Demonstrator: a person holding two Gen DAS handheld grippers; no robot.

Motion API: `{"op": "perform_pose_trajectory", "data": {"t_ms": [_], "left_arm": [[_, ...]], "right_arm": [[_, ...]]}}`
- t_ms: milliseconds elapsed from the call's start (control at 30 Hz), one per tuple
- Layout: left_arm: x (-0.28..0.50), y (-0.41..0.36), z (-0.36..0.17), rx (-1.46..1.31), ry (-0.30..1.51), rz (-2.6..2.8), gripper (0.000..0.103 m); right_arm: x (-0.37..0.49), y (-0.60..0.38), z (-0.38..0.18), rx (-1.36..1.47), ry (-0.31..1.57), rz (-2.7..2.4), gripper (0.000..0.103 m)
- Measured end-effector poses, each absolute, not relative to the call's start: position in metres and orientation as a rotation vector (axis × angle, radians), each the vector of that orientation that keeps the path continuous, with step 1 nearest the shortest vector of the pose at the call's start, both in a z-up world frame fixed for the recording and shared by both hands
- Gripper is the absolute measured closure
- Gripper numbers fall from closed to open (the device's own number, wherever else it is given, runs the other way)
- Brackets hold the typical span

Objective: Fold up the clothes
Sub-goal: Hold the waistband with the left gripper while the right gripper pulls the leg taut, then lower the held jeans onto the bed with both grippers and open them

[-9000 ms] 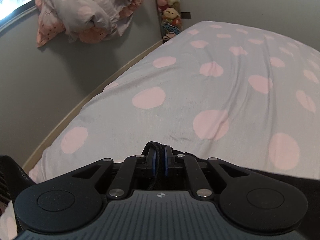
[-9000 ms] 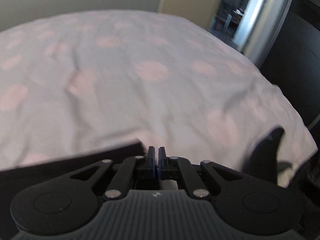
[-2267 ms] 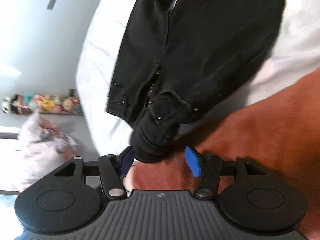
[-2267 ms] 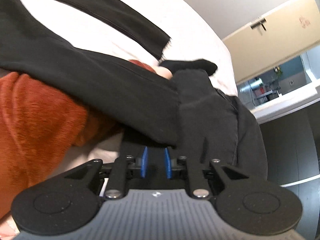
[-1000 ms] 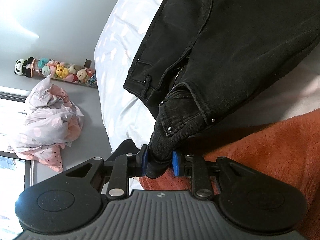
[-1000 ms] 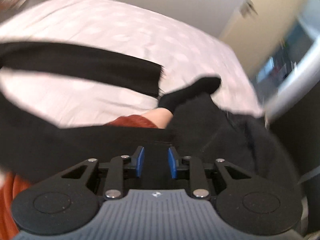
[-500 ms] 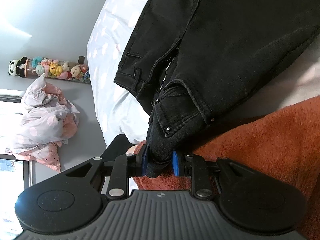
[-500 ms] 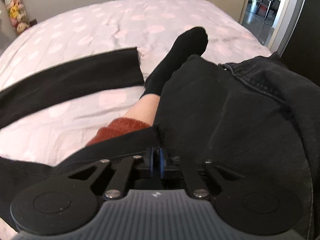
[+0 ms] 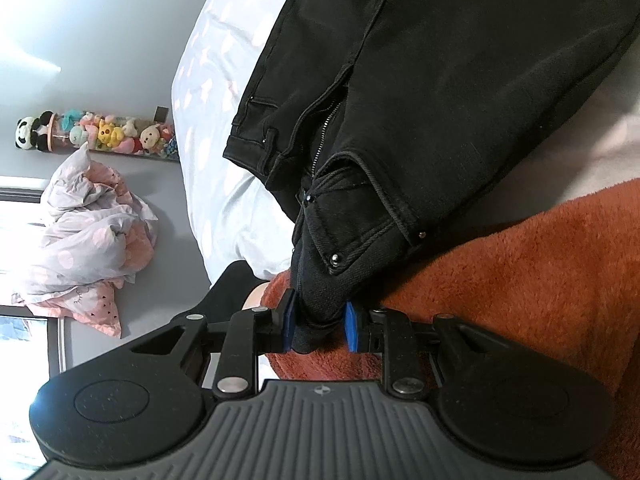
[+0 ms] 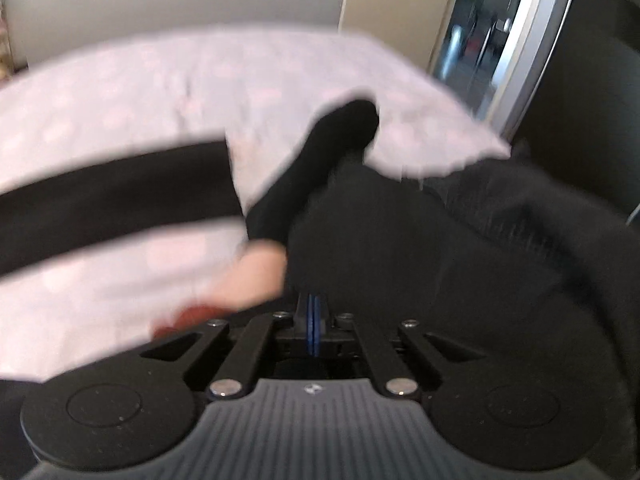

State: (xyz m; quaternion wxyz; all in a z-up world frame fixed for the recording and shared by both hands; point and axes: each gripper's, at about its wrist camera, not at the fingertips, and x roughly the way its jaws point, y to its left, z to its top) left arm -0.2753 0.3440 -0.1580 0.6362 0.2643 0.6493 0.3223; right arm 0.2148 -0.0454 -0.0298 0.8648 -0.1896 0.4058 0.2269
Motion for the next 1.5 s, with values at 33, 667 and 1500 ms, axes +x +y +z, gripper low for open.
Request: {"op": "perform_pose_trajectory", "data": {"t_ms": [33, 667, 1500], "left_arm": [[-0.275, 0.344, -0.159, 0.606, 1.483, 0.735, 0.075], [-0.274, 0.343, -0.160, 0.585, 1.449, 0.779, 0.075], [-0.285, 0.356, -0.116, 0.373, 1.304, 0.913, 0.076]], "right_arm": [[0.214, -0.050, -0.030, -0.413, 0.861, 0.474, 0.103], [0.010, -0.084, -0.010, -1.407, 0.361, 1.124, 0.041], [0.002, -0.122, -0.008, -1.341, 0.321, 0.963, 0.096]]}}
